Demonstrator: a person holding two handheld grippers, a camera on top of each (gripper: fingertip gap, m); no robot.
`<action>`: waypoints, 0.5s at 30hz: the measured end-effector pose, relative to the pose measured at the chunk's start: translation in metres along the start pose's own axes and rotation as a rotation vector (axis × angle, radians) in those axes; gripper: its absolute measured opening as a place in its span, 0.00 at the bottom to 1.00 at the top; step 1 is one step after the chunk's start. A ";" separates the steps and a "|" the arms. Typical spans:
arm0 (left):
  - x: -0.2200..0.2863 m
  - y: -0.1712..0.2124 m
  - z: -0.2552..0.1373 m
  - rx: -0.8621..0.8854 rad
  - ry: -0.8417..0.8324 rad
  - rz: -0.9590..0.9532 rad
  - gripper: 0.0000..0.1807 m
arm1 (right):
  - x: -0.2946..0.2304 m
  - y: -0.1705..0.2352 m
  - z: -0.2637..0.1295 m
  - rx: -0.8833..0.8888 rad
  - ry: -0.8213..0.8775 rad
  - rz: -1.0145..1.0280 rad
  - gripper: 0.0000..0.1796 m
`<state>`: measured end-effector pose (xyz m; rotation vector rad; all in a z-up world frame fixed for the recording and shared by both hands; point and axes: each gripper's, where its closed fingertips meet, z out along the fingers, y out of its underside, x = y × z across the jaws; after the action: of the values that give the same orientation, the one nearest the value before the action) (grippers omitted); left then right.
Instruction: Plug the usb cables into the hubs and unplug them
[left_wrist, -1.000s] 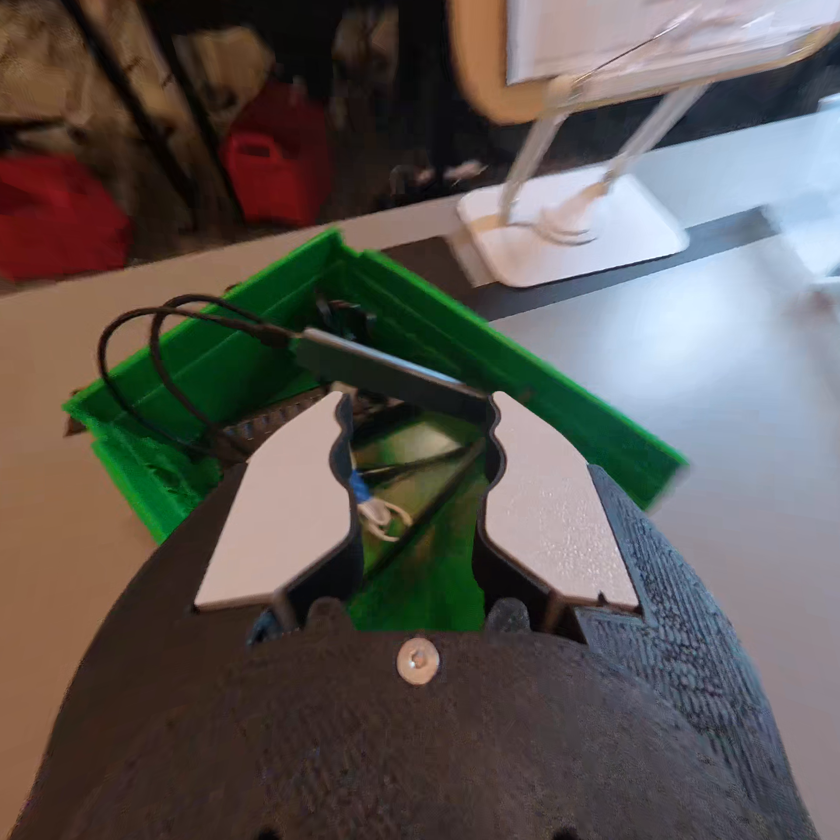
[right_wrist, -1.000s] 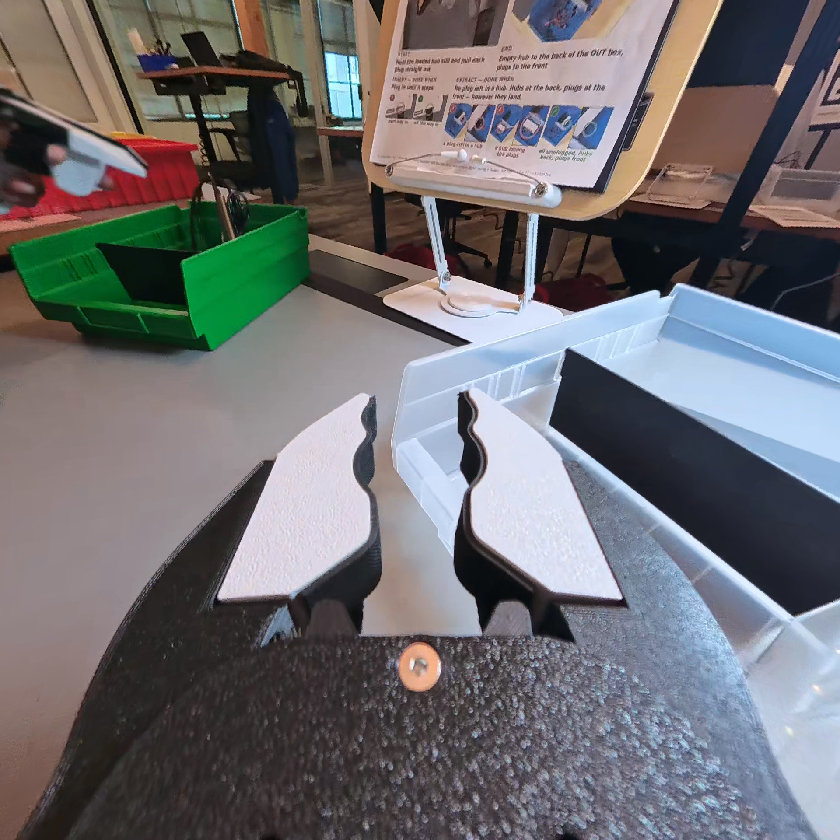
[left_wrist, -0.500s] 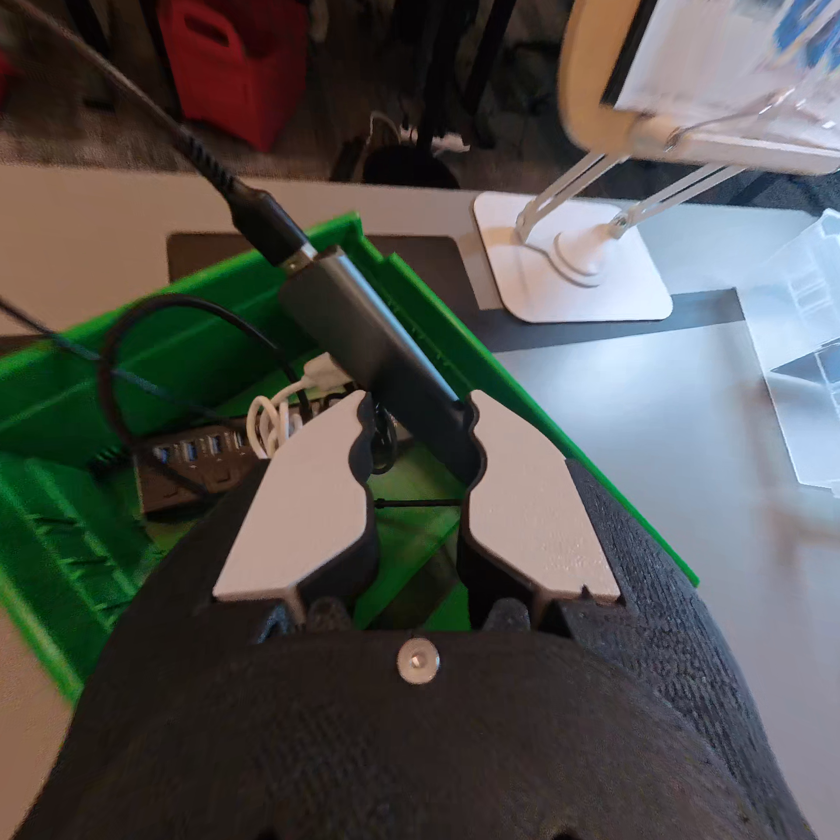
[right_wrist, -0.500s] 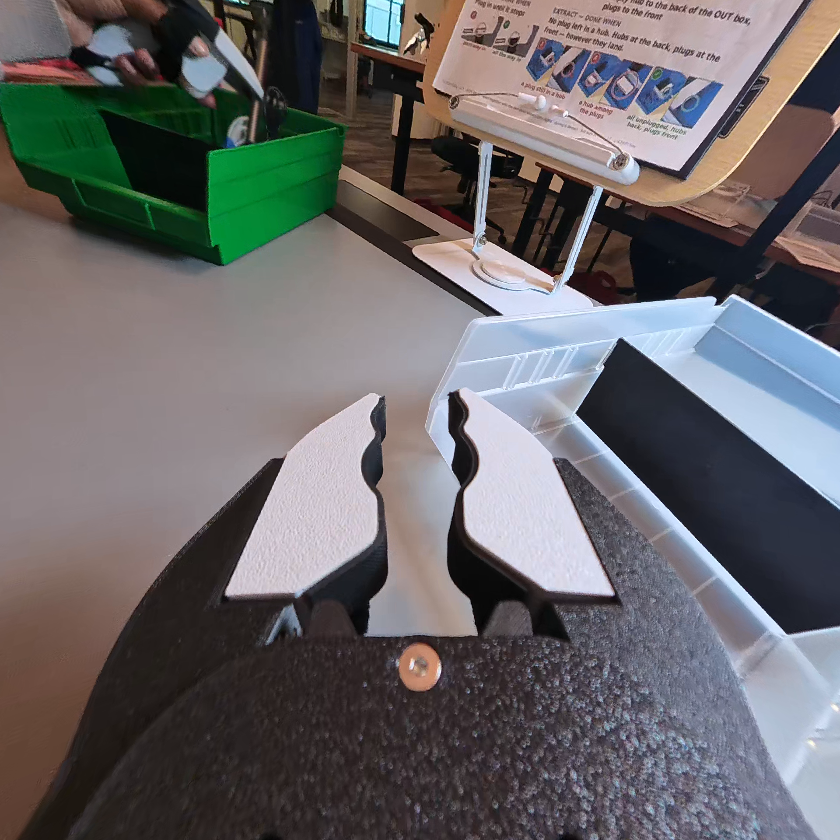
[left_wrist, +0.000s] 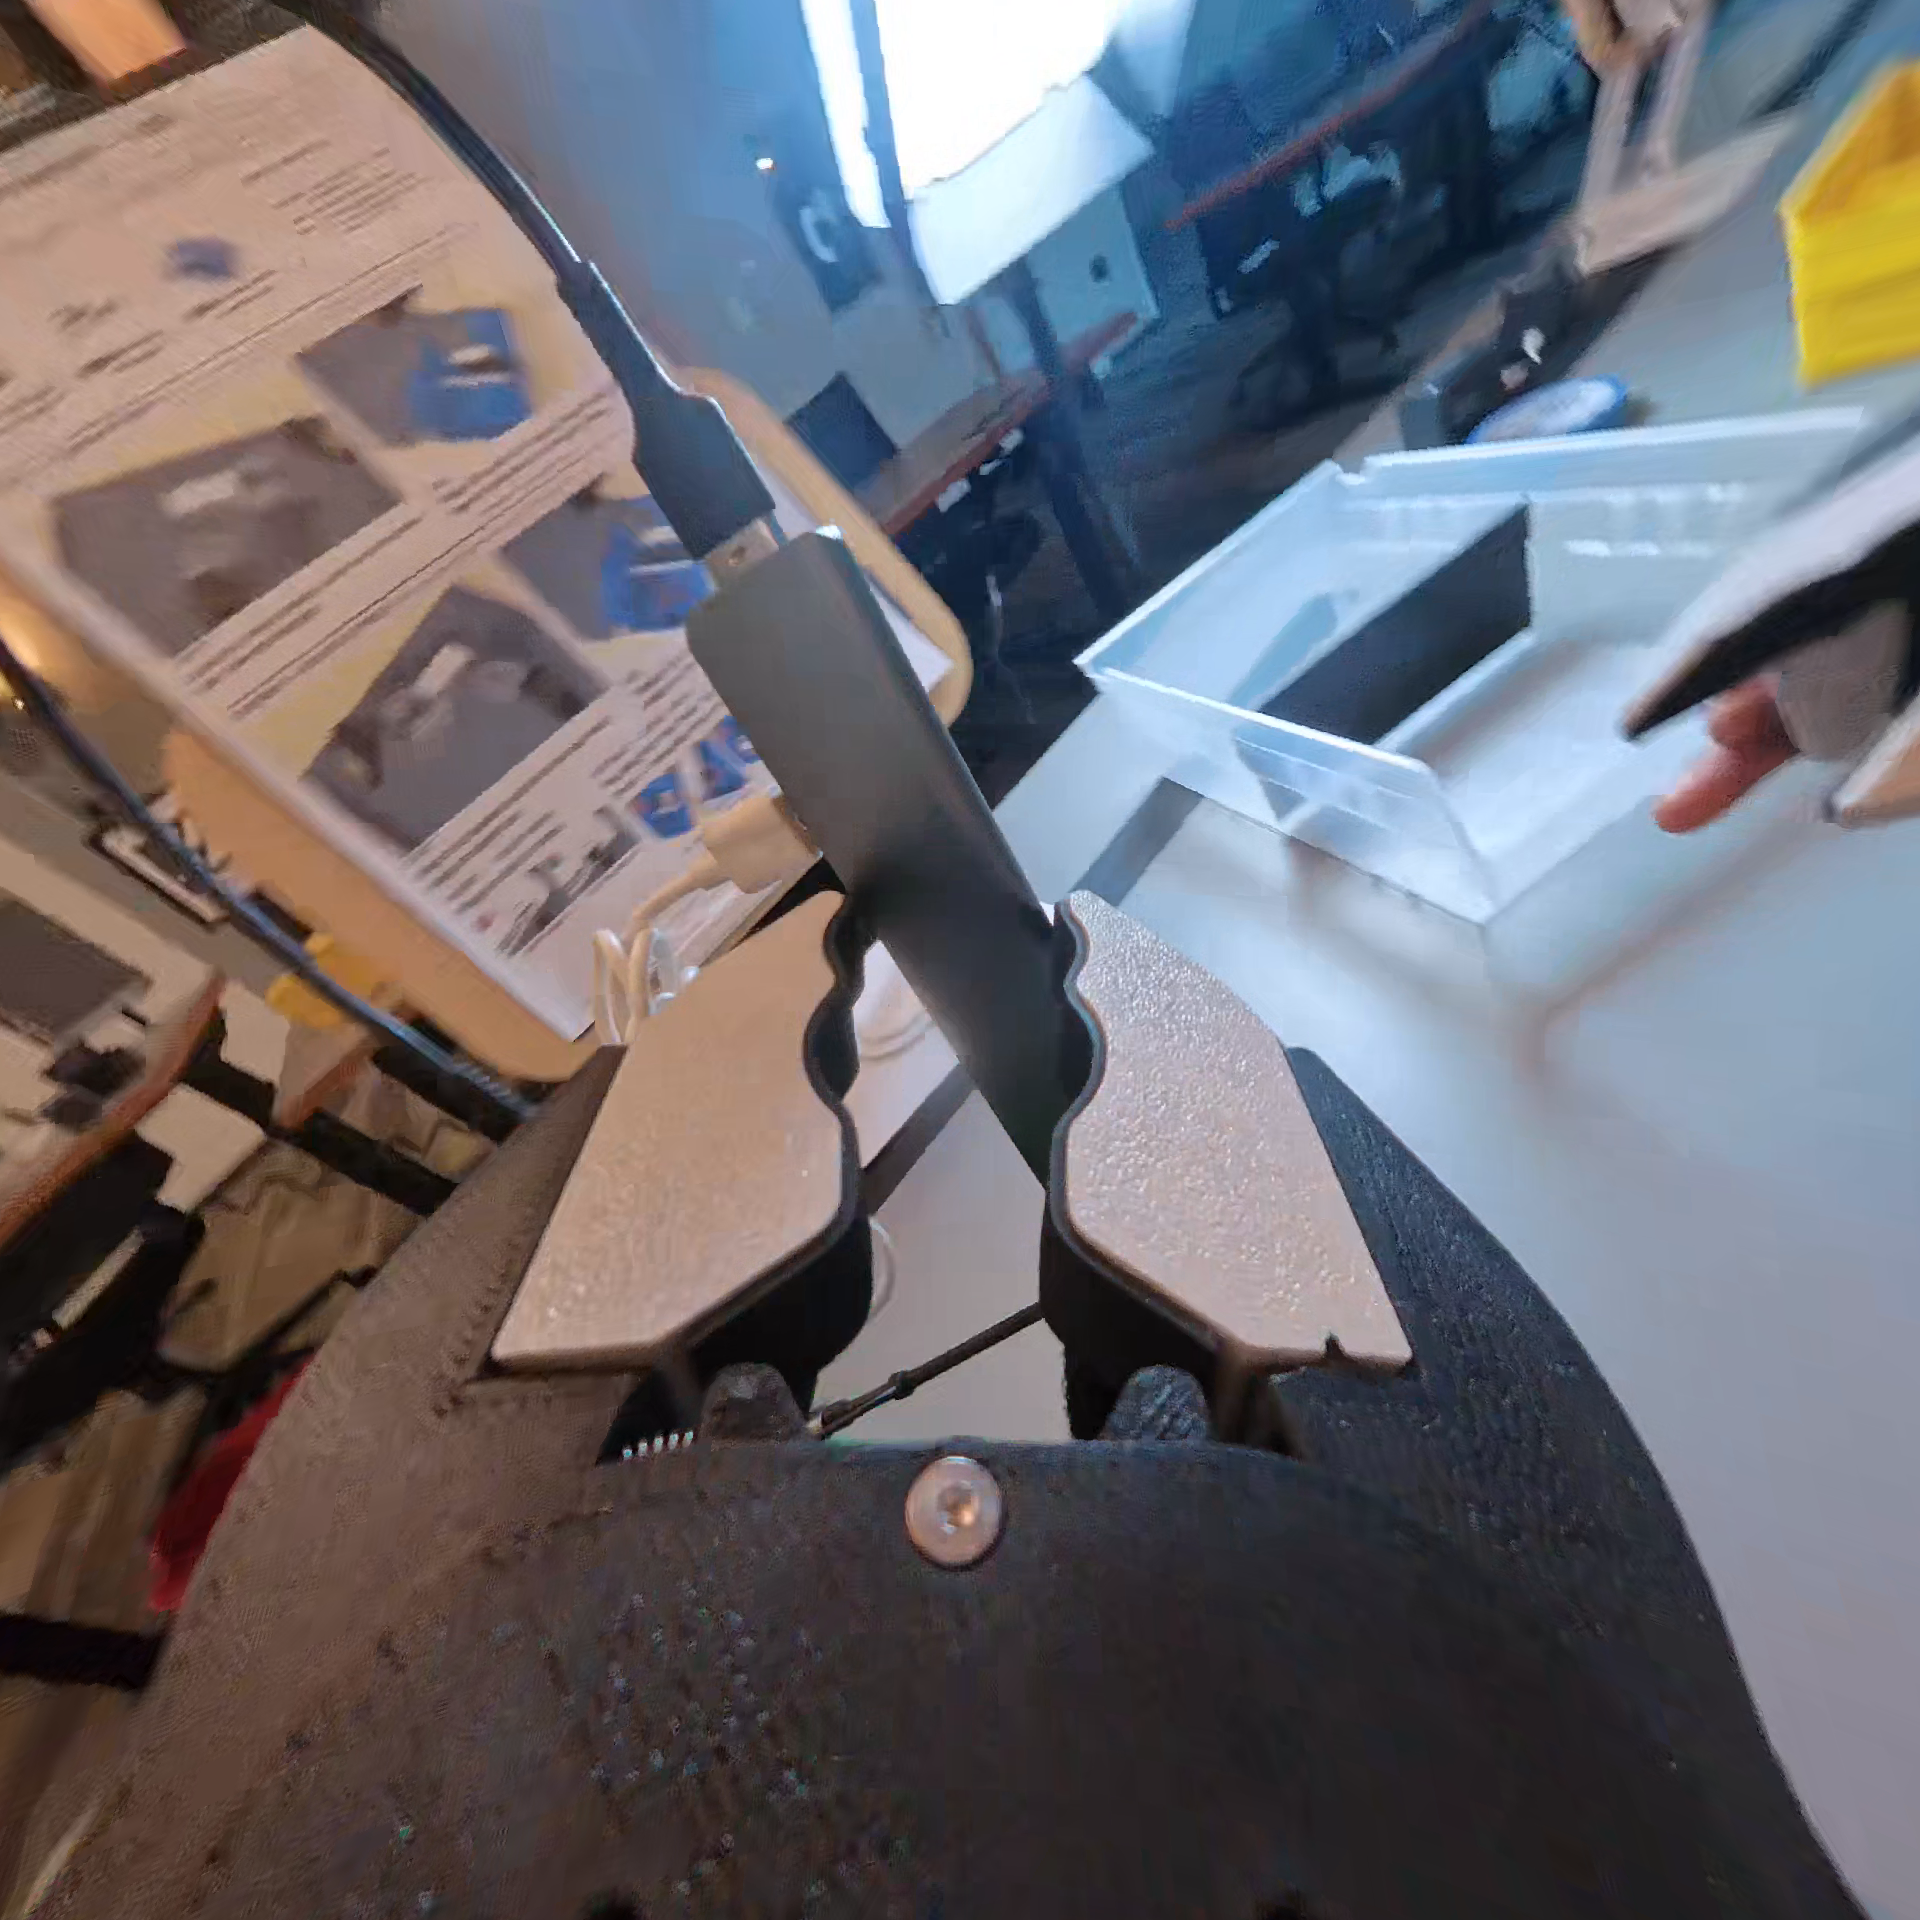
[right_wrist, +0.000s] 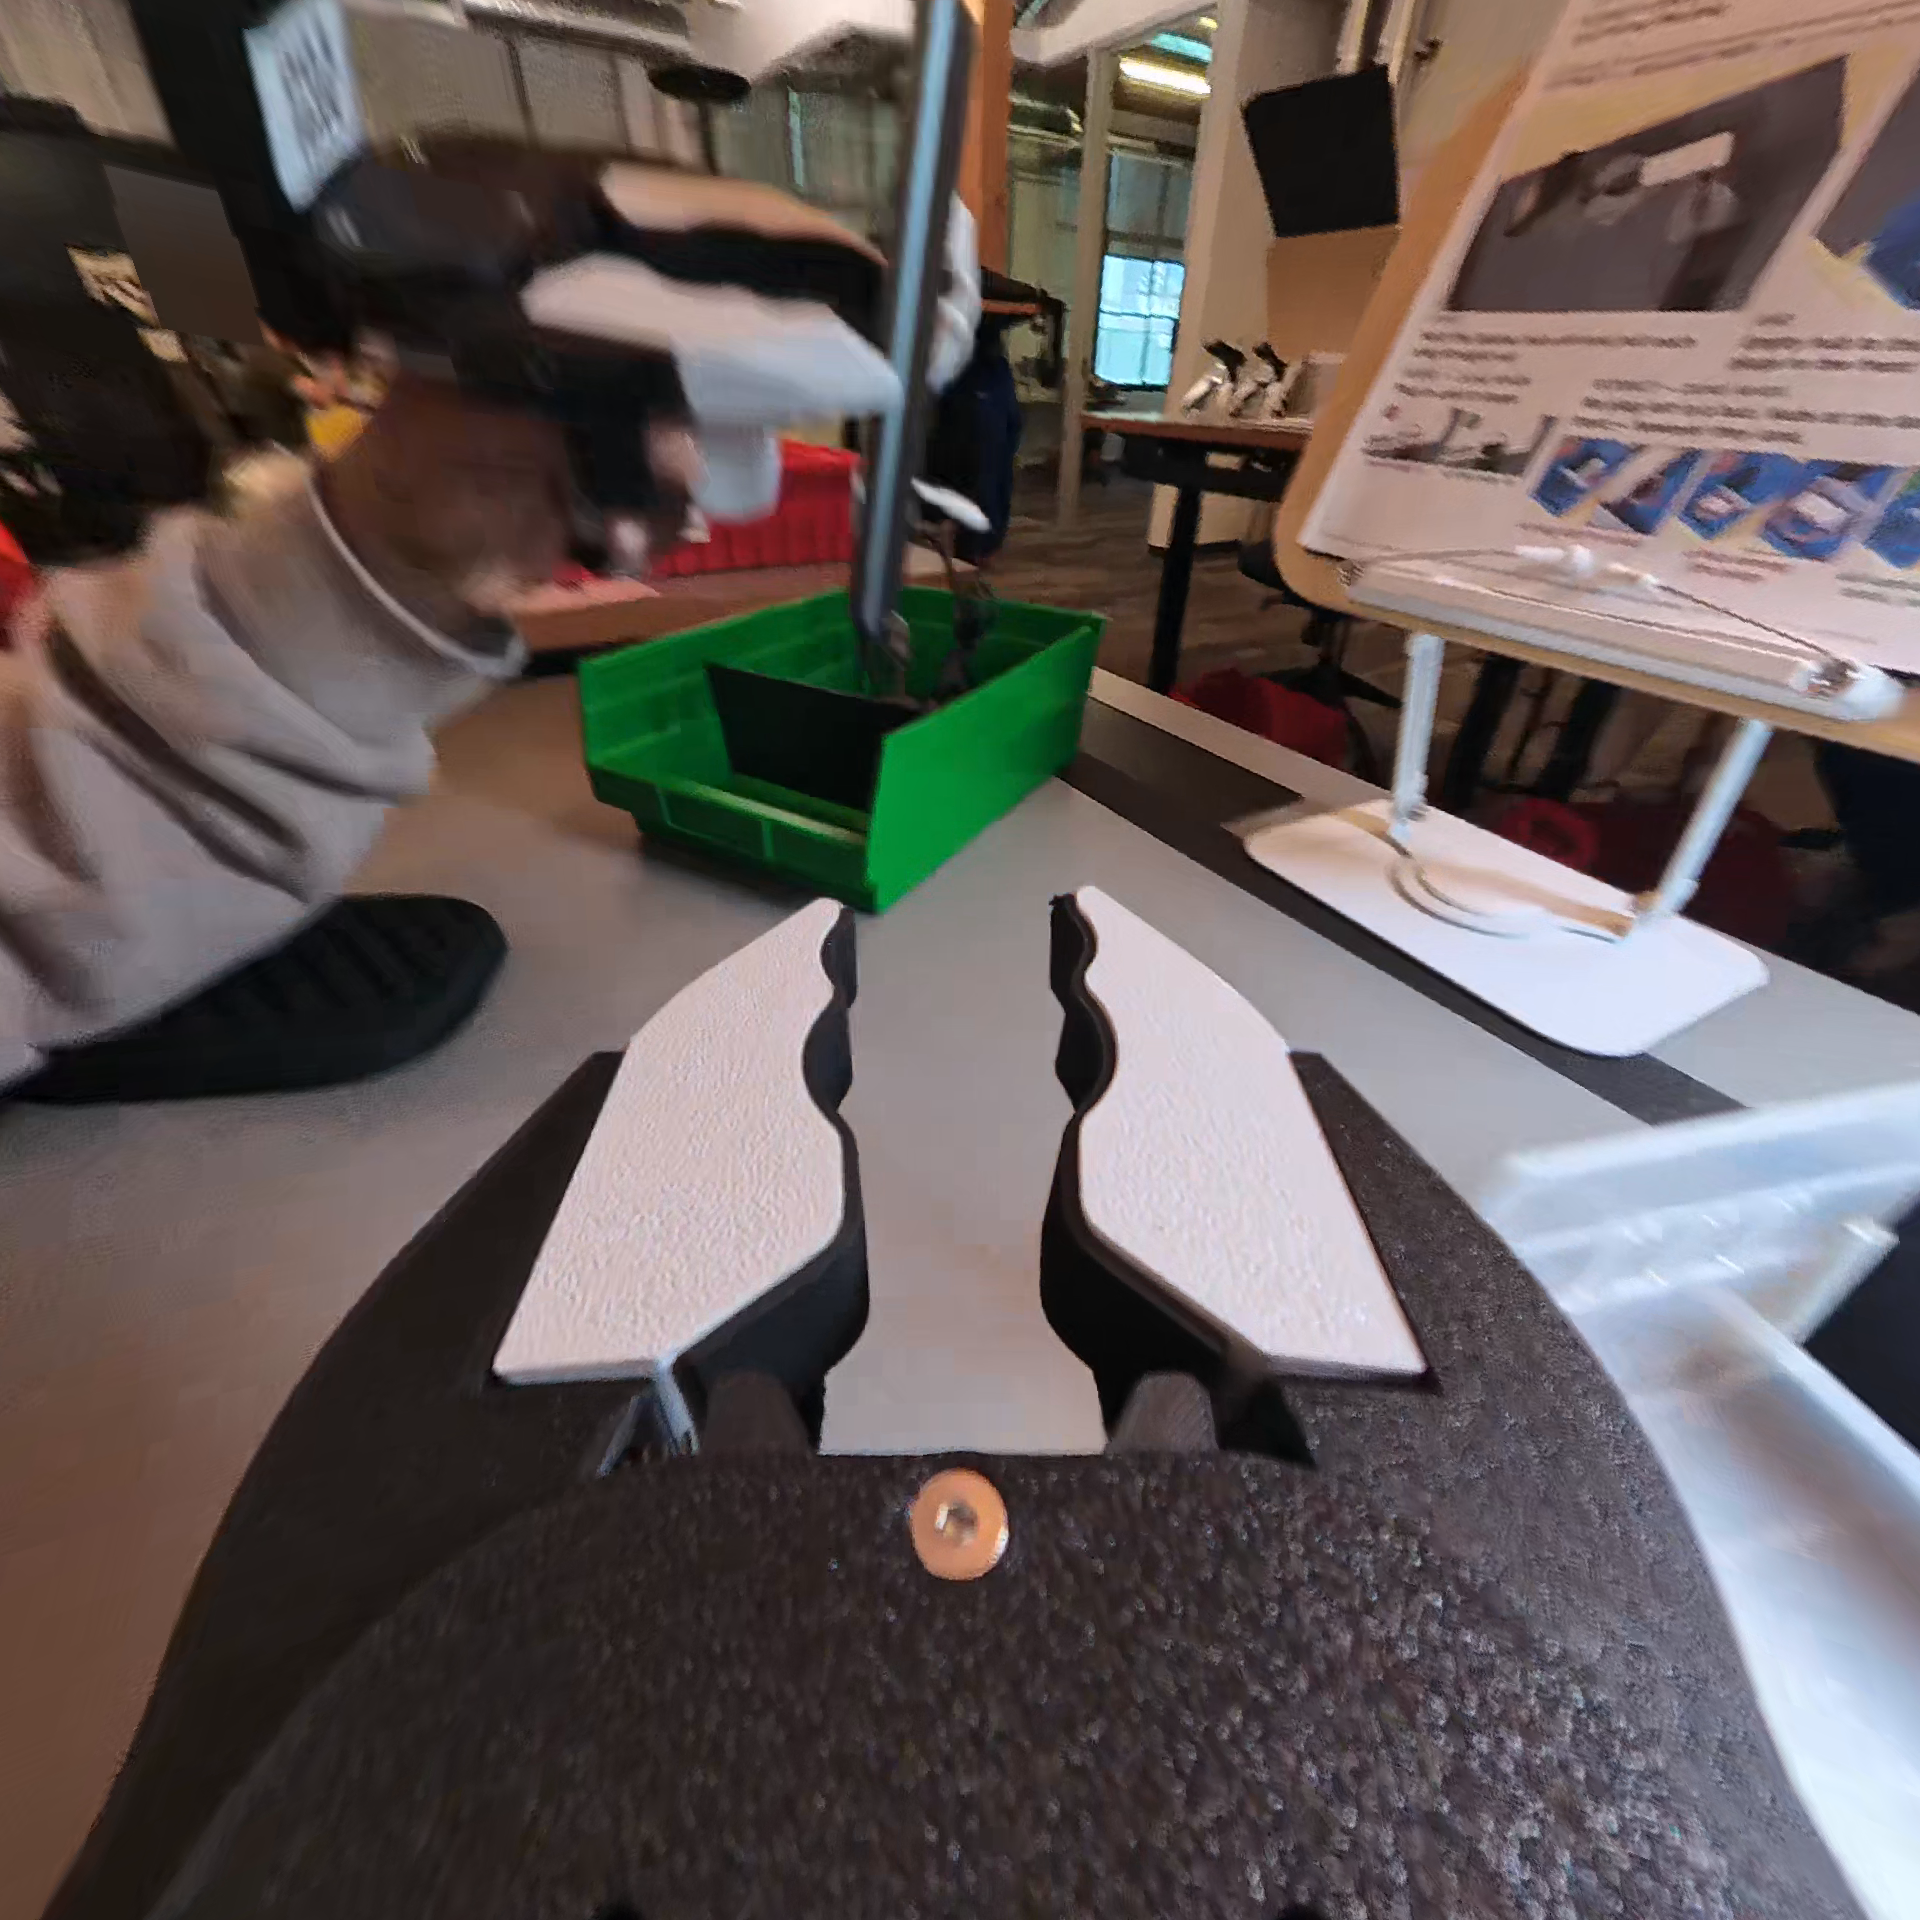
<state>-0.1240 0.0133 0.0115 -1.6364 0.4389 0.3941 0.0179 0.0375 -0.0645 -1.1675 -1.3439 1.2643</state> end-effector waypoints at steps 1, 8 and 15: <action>0.024 0.000 0.008 -0.003 0.024 0.062 0.20 | -0.010 -0.010 0.006 0.028 -0.044 0.049 0.22; 0.141 0.028 0.038 -0.040 0.155 0.322 0.19 | -0.002 -0.009 0.025 0.071 0.015 0.175 0.24; 0.168 0.036 0.041 -0.037 0.171 0.366 0.08 | 0.011 0.032 0.022 -0.029 0.092 0.059 0.18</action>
<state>0.0035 0.0416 -0.1077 -1.6321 0.8711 0.5383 -0.0044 0.0465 -0.0969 -1.2790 -1.2720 1.2210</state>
